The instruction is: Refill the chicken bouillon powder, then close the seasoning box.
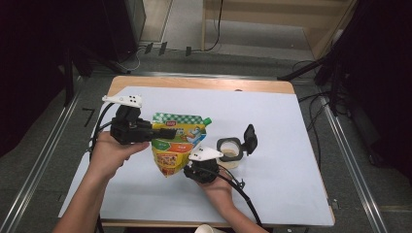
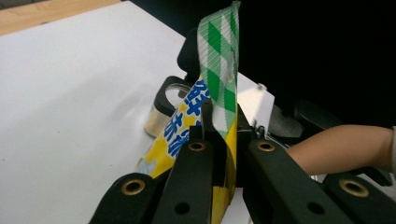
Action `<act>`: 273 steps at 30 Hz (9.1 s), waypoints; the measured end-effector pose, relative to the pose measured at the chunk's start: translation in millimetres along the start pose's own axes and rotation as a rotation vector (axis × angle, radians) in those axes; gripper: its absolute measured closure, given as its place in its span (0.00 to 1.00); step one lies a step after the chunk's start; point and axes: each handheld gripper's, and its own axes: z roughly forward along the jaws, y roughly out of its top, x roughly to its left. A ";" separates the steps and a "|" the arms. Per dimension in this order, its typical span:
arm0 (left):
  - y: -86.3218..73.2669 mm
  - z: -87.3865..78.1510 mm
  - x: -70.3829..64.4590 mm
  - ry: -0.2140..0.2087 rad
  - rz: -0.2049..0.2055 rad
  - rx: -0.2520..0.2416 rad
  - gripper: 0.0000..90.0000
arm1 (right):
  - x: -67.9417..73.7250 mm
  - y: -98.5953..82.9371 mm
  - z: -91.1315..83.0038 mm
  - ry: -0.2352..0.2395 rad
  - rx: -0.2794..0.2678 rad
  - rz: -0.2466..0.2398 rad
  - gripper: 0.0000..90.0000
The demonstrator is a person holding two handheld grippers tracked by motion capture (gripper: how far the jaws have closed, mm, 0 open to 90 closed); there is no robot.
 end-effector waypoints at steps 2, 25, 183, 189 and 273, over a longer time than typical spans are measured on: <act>0.0 2.5 -2.2 0.042 0.021 0.002 1.00 | 1.0 -0.4 -0.3 0.000 -0.001 -0.012 0.72; -4.5 59.1 -2.0 0.076 0.101 0.006 0.85 | 26.2 7.4 -22.9 0.109 -0.037 -0.058 0.66; 47.0 111.6 6.0 0.066 -0.131 0.254 0.75 | 31.9 37.9 -44.5 0.141 -0.015 -0.052 0.72; 48.0 109.7 3.6 0.058 -0.112 0.239 0.71 | 32.4 39.7 -45.7 0.144 -0.017 -0.040 0.72; 58.0 106.7 -11.8 0.147 -0.074 0.160 0.85 | 33.6 43.7 -52.2 0.102 -0.051 -0.001 0.73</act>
